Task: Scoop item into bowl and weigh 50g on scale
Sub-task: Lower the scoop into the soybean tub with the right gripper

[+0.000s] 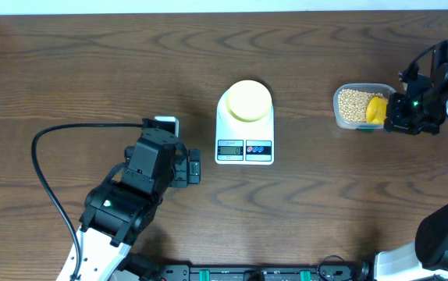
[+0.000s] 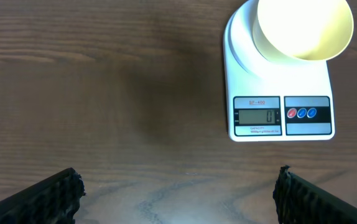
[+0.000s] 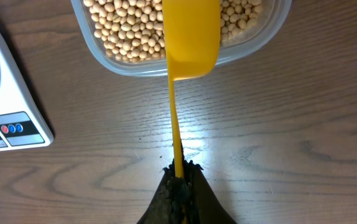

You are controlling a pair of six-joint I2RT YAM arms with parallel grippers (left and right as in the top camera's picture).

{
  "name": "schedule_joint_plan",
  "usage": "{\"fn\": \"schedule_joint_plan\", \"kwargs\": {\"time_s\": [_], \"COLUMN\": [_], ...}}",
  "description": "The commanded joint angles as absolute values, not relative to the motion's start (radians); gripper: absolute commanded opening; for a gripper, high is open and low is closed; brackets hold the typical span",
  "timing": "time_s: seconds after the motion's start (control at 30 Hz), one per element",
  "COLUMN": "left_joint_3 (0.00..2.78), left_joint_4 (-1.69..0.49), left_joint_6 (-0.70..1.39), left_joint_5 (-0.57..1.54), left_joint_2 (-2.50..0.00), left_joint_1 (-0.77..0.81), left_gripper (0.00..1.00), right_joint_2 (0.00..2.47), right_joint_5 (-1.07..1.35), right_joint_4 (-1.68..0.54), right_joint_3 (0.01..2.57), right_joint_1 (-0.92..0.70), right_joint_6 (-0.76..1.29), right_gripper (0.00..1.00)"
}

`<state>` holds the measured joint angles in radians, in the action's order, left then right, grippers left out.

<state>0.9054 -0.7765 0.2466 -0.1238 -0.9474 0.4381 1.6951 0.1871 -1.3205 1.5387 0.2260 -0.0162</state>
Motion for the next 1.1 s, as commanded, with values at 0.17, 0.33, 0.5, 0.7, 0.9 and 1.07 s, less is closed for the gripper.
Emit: {"fn": "schedule_joint_plan", "kwargs": {"time_s": [0.17,0.33,0.5,0.7,0.9,1.07], "left_joint_3": [0.905,0.905,0.905,0.905,0.905,0.905], "left_joint_4": [-0.770,-0.774,-0.773,-0.772,-0.754,-0.754], "left_joint_6": [0.244,0.245,0.245,0.245,0.244,0.245], "left_joint_5": [-0.151,-0.150,-0.149,-0.143,-0.143,-0.143], "left_joint_2": [-0.949,-0.948,-0.948,-0.949,-0.949,-0.948], "left_joint_1": [0.432,0.432,0.432,0.432,0.432,0.432], "left_gripper": [1.00,1.00,1.00,1.00,1.00,1.00], "right_joint_2": [1.691,1.691,1.691,1.691,1.691,1.691], "right_joint_5": [0.186,0.186,0.187,0.187,0.186,0.186], "right_joint_4": [-1.320,-1.318,-1.318,-1.314,-1.262,-1.163], "right_joint_3": [1.542,1.542,1.542,1.542,1.542,1.542], "right_joint_1": [0.229,0.228,0.228,0.228,0.228,0.228], "right_joint_6": [-0.012,-0.012,0.007,0.007,0.007,0.005], "right_gripper": [0.01,0.01,0.01,0.01,0.01,0.01]}}
